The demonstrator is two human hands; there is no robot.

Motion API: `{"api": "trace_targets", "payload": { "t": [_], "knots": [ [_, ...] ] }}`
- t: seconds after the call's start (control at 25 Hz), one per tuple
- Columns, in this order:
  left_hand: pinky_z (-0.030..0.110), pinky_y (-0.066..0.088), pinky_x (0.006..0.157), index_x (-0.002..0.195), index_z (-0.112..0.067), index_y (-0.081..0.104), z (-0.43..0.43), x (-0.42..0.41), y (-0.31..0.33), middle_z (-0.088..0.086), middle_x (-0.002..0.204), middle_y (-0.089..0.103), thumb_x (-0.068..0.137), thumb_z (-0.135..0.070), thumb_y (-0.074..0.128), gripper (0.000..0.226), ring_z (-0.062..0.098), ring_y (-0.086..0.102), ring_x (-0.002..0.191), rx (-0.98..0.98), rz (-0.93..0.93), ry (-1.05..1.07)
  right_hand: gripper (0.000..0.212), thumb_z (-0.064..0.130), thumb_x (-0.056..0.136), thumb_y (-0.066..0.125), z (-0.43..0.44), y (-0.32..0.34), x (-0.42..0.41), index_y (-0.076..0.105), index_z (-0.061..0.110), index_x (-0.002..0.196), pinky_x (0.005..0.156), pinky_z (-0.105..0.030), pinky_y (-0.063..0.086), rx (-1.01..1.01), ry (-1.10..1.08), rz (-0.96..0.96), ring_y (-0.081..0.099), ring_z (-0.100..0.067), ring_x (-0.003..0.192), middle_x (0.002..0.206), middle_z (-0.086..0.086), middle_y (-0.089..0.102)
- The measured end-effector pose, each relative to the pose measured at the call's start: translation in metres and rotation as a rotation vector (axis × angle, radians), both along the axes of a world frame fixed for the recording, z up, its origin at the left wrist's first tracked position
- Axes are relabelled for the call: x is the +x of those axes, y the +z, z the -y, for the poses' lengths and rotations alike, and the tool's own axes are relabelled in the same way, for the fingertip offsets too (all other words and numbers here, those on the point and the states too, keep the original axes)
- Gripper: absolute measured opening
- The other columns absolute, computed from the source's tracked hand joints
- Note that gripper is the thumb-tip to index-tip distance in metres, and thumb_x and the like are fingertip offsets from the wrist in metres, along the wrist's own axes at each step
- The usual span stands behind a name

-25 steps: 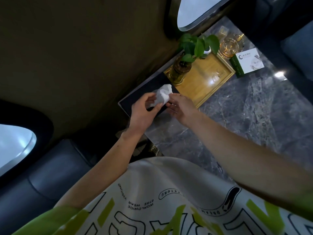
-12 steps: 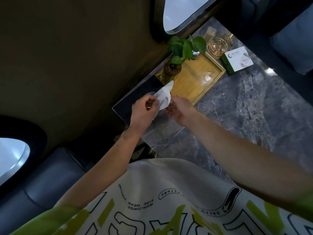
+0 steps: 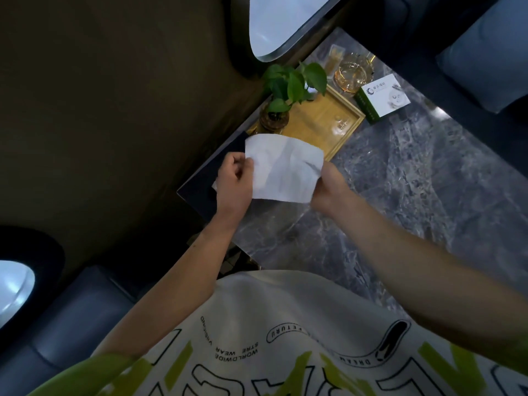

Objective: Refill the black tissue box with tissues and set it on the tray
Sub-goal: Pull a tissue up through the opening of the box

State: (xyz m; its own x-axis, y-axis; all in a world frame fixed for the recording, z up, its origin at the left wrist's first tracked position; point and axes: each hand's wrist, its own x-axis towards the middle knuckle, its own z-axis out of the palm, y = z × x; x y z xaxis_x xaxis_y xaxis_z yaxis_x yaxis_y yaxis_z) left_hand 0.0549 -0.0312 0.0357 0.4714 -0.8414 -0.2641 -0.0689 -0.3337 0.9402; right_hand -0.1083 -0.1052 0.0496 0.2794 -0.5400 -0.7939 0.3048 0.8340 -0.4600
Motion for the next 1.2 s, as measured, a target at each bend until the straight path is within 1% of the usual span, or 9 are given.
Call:
{"api": "trace_targets", "payload": {
  "t": [0.08, 0.16, 0.28, 0.36, 0.48, 0.64, 0.84, 0.96, 1.2],
  "knots": [
    [0.010, 0.043, 0.060, 0.103, -0.009, 0.053, 0.009, -0.008, 0.002, -0.002, 0.083, 0.060, 0.096, -0.020, 0.053, 0.012, 0.001, 0.055, 0.071, -0.010, -0.055, -0.017, 0.055, 0.053, 0.091, 0.055, 0.005, 0.000, -0.009, 0.060, 0.010, 0.126, 0.099, -0.052, 0.048, 0.044, -0.010, 0.003, 0.059, -0.035, 0.118, 0.132, -0.013, 0.060],
    [0.014, 0.044, 0.063, 0.103, -0.011, 0.052, 0.016, -0.018, 0.002, -0.004, 0.083, 0.060, 0.096, -0.018, 0.053, 0.010, 0.003, 0.055, 0.073, 0.008, -0.081, -0.047, 0.065, 0.062, 0.081, 0.060, 0.005, 0.003, -0.018, 0.060, 0.011, 0.121, 0.099, -0.049, 0.050, 0.043, 0.083, -0.030, 0.060, -0.032, 0.117, 0.129, -0.012, 0.060],
    [0.023, 0.046, 0.069, 0.104, -0.012, 0.052, 0.024, -0.030, -0.004, -0.001, 0.086, 0.060, 0.096, -0.019, 0.052, 0.011, 0.007, 0.055, 0.077, 0.060, -0.119, -0.083, 0.031, 0.020, 0.085, 0.070, 0.000, -0.002, -0.030, 0.064, 0.008, 0.112, 0.077, -0.037, 0.058, -0.070, 0.305, -0.179, 0.065, -0.027, 0.099, 0.113, -0.012, 0.067],
    [0.023, 0.046, 0.071, 0.105, -0.013, 0.052, 0.026, -0.037, -0.006, 0.003, 0.091, 0.061, 0.096, -0.020, 0.052, 0.011, 0.007, 0.056, 0.079, 0.099, -0.132, -0.113, 0.038, -0.005, 0.083, 0.067, 0.003, -0.012, -0.037, 0.061, -0.001, 0.120, 0.067, -0.034, 0.059, -0.101, 0.281, -0.343, 0.067, -0.029, 0.091, 0.115, -0.018, 0.066],
    [0.018, 0.045, 0.071, 0.103, -0.015, 0.053, 0.031, -0.048, -0.009, 0.002, 0.093, 0.062, 0.096, -0.021, 0.052, 0.010, 0.002, 0.055, 0.079, 0.122, -0.114, -0.149, 0.038, -0.014, 0.083, 0.062, 0.019, -0.019, -0.050, 0.058, -0.008, 0.120, 0.059, -0.030, 0.058, -0.143, 0.145, -0.400, 0.067, -0.027, 0.078, 0.101, -0.020, 0.067],
    [0.021, 0.047, 0.073, 0.102, -0.013, 0.053, 0.043, -0.059, -0.020, 0.007, 0.098, 0.065, 0.093, -0.022, 0.055, 0.013, 0.010, 0.060, 0.085, 0.185, -0.117, -0.109, 0.025, -0.014, 0.084, 0.055, 0.052, -0.016, -0.069, 0.060, 0.004, 0.100, 0.044, -0.020, 0.047, -0.273, 0.160, -0.561, 0.060, -0.020, 0.066, 0.081, -0.008, 0.063],
    [0.042, 0.056, 0.078, 0.097, -0.009, 0.055, 0.060, -0.068, -0.033, 0.010, 0.091, 0.068, 0.090, -0.024, 0.059, 0.017, 0.024, 0.066, 0.086, 0.330, -0.084, -0.099, 0.024, -0.005, 0.086, 0.052, 0.102, -0.023, -0.075, 0.062, 0.010, 0.102, 0.054, -0.020, 0.048, -0.448, 0.298, -0.788, 0.059, -0.010, 0.068, 0.078, 0.002, 0.062],
    [0.049, 0.058, 0.076, 0.094, -0.011, 0.055, 0.077, -0.069, -0.045, 0.009, 0.090, 0.070, 0.081, -0.028, 0.060, 0.022, 0.026, 0.069, 0.085, 0.371, -0.067, -0.121, 0.031, -0.003, 0.083, 0.049, 0.130, -0.032, -0.066, 0.064, 0.007, 0.108, 0.056, -0.021, 0.047, -0.512, 0.302, -0.861, 0.060, -0.016, 0.075, 0.086, -0.003, 0.065],
    [0.033, 0.053, 0.084, 0.129, -0.006, 0.040, 0.090, -0.083, -0.029, 0.012, 0.118, 0.061, 0.089, -0.014, 0.057, 0.044, 0.028, 0.063, 0.103, 0.388, 0.063, -0.123, 0.041, 0.005, 0.088, 0.046, 0.158, -0.043, -0.060, 0.053, 0.015, 0.127, 0.080, -0.028, 0.048, -0.555, 0.516, -1.024, 0.058, -0.023, 0.104, 0.120, -0.011, 0.060]
  ]
}}
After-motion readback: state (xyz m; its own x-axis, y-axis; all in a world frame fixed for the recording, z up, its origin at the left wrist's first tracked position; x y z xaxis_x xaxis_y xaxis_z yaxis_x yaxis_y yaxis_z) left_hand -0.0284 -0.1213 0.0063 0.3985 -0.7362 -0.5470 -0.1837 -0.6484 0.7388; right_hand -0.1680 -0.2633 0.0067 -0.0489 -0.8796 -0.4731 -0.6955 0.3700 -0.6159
